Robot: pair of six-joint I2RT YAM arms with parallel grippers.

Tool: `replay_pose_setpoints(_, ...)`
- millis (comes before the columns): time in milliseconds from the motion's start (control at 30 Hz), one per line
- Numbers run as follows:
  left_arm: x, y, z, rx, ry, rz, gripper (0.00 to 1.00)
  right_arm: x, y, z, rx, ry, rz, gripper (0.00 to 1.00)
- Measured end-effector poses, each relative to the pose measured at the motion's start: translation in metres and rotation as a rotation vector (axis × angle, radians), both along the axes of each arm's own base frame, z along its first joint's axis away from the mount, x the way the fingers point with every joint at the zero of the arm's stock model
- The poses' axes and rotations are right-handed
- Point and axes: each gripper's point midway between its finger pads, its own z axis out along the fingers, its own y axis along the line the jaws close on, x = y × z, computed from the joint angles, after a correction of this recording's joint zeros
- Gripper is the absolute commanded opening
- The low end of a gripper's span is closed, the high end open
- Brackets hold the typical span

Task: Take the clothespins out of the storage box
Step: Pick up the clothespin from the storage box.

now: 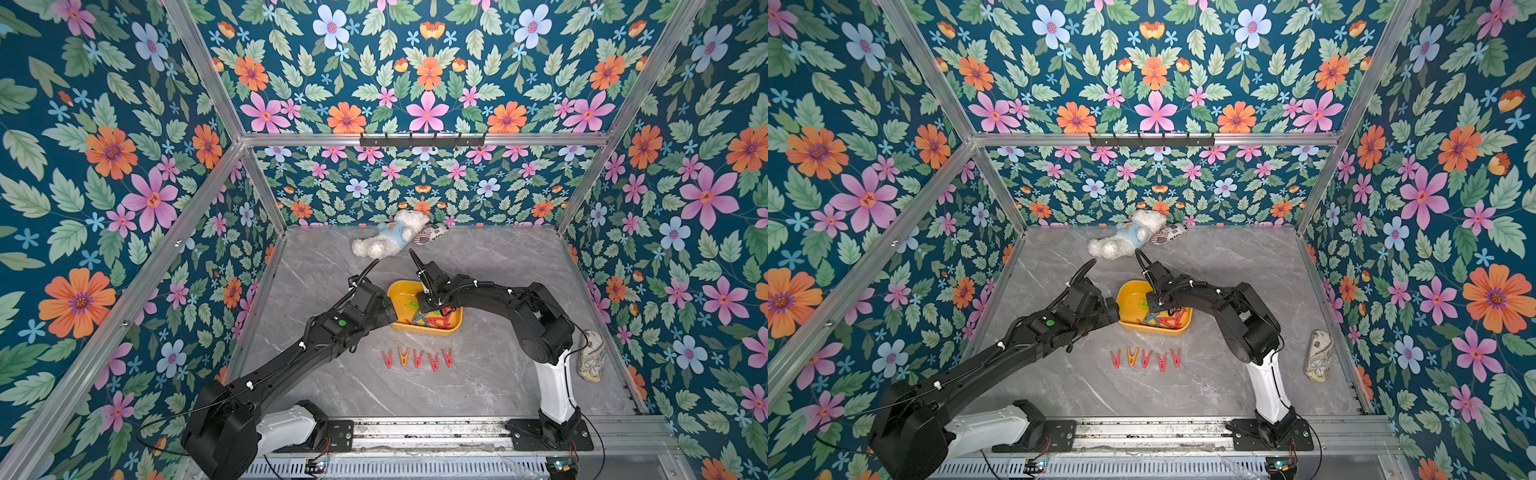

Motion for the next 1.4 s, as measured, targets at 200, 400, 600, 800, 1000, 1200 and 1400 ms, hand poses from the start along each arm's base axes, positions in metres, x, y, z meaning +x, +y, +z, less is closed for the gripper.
replay_pose_setpoints(200, -0.003, 0.002, 0.0, -0.007, -0.004, 0.002, 1.0, -0.002, -0.001, -0.001, -0.024, -0.011, 0.009, 0.26)
replay_pose_setpoints(400, -0.005, 0.003, -0.001, -0.018, -0.002, 0.01, 1.0, -0.004, -0.003, -0.002, -0.033, -0.013, 0.013, 0.22)
replay_pose_setpoints(600, -0.006, 0.004, -0.001, -0.025, -0.002, 0.015, 1.0, -0.004, -0.006, -0.003, -0.053, -0.024, 0.022, 0.08)
replay_pose_setpoints(800, -0.008, 0.005, 0.001, -0.033, -0.008, 0.018, 1.0, -0.006, -0.005, 0.003, -0.049, -0.014, 0.027, 0.07)
replay_pose_setpoints(1000, -0.007, 0.005, 0.002, -0.037, -0.014, 0.018, 1.0, -0.006, -0.004, 0.028, -0.022, -0.02, 0.005, 0.07)
replay_pose_setpoints(1200, -0.004, 0.001, -0.003, -0.035, -0.003, 0.011, 1.0, -0.007, -0.003, 0.053, 0.022, -0.037, -0.019, 0.07)
replay_pose_setpoints(1400, 0.005, -0.009, -0.004, -0.034, -0.005, -0.018, 1.0, -0.014, -0.01, 0.074, 0.064, -0.045, -0.063, 0.07)
